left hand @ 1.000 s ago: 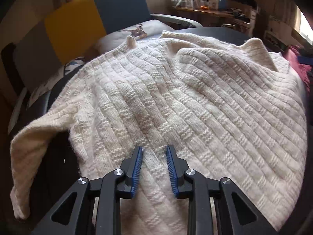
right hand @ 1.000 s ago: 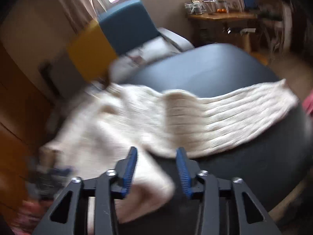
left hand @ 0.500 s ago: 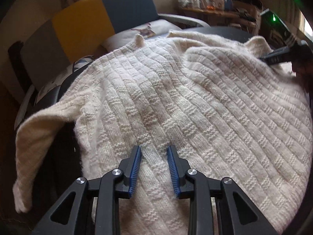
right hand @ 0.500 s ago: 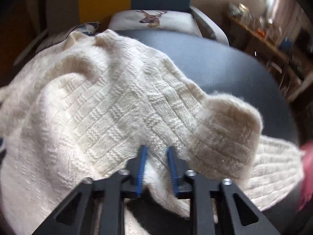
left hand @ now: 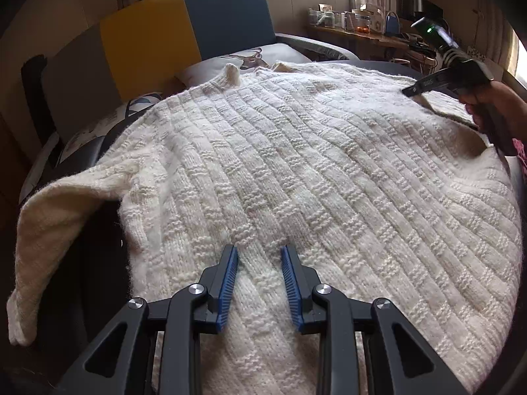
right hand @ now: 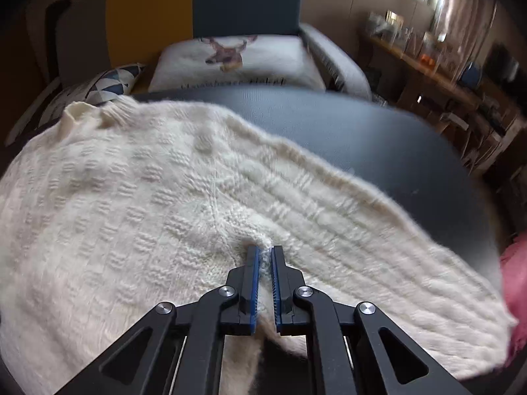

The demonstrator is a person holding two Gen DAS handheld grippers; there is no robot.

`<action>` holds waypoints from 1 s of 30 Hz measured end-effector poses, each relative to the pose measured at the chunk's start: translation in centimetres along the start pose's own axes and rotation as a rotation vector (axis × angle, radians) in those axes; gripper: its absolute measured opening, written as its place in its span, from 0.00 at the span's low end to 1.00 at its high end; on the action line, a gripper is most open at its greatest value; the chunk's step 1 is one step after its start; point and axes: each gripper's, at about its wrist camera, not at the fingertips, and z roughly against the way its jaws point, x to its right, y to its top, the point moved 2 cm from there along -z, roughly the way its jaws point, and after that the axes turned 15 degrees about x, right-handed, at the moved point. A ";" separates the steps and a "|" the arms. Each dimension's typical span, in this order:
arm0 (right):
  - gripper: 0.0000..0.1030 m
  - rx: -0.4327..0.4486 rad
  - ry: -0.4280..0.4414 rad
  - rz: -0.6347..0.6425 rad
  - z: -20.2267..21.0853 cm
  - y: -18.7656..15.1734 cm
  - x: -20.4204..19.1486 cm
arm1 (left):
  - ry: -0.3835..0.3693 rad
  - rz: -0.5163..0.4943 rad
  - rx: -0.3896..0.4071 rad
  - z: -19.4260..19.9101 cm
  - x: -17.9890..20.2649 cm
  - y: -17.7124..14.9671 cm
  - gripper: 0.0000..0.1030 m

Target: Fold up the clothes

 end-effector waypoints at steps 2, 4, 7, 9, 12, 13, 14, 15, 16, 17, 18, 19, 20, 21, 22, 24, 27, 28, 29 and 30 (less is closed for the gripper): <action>0.21 0.019 0.038 -0.068 0.8 0.3 1.1 | 0.000 -0.003 0.007 0.0 0.1 0.0 0.27; 0.25 0.041 0.067 -0.154 2.7 0.2 2.3 | -0.006 0.001 0.014 0.0 0.1 0.0 0.27; 0.40 0.084 0.135 -0.293 7.3 -1.1 4.3 | -0.024 0.012 0.024 0.0 -0.2 -0.1 0.27; 0.40 0.075 0.174 -0.342 10.3 -3.3 5.1 | -0.043 0.009 0.016 0.3 -0.4 0.1 0.27; 0.40 0.024 0.223 -0.397 13.7 -7.4 6.1 | -0.076 0.063 0.025 2.1 -1.0 0.3 0.27; 0.40 -0.006 0.235 -0.399 14.6 -9.1 6.0 | -0.090 0.081 0.042 3.1 -1.1 0.3 0.27; 0.40 -0.037 0.249 -0.400 15.5 -10.9 5.8 | -0.094 0.090 0.062 4.0 -1.2 0.3 0.27; 0.40 -0.061 0.270 -0.406 16.2 -12.4 5.5 | -0.097 0.100 0.082 4.9 -1.2 0.2 0.27; 0.40 -0.084 0.292 -0.414 16.8 -13.8 5.1 | -0.110 0.114 0.100 5.8 -1.1 0.0 0.27; 0.40 -0.102 0.323 -0.432 17.2 -15.1 4.6 | -0.123 0.127 0.106 6.3 -1.0 -0.2 0.27; 0.40 -0.115 0.354 -0.453 17.3 -16.1 3.9 | -0.136 0.140 0.110 6.8 -0.9 -0.5 0.27; 0.40 -0.127 0.382 -0.466 17.1 -16.9 3.0 | -0.140 0.146 0.106 7.0 -0.8 -0.8 0.27; 0.40 -0.133 0.395 -0.466 16.8 -17.4 2.2 | -0.139 0.146 0.096 6.9 -0.5 -1.2 0.27; 0.40 -0.117 0.400 -0.457 16.6 -17.4 1.5 | -0.138 0.146 0.086 6.8 -0.3 -1.6 0.27; 0.40 -0.093 0.404 -0.446 16.5 -17.3 0.7 | -0.125 0.142 0.071 6.5 -0.1 -2.0 0.27; 0.18 -0.055 0.405 -0.420 16.0 -16.9 -0.9 | -0.100 0.142 0.041 5.8 0.3 -2.9 0.27; 0.06 -0.065 0.399 -0.399 15.5 -16.6 -2.8 | -0.091 0.141 0.044 5.7 0.4 -3.5 0.27; 0.06 -0.048 0.406 -0.393 16.1 -16.1 -2.6 | -0.090 0.129 0.037 5.7 0.3 -3.5 0.27; 0.06 -0.026 0.410 -0.385 16.9 -15.6 -2.4 | -0.086 0.113 0.031 5.8 0.2 -3.5 0.27; 0.06 0.001 0.405 -0.375 17.9 -14.9 -1.8 | -0.078 0.095 0.024 5.8 0.1 -3.5 0.27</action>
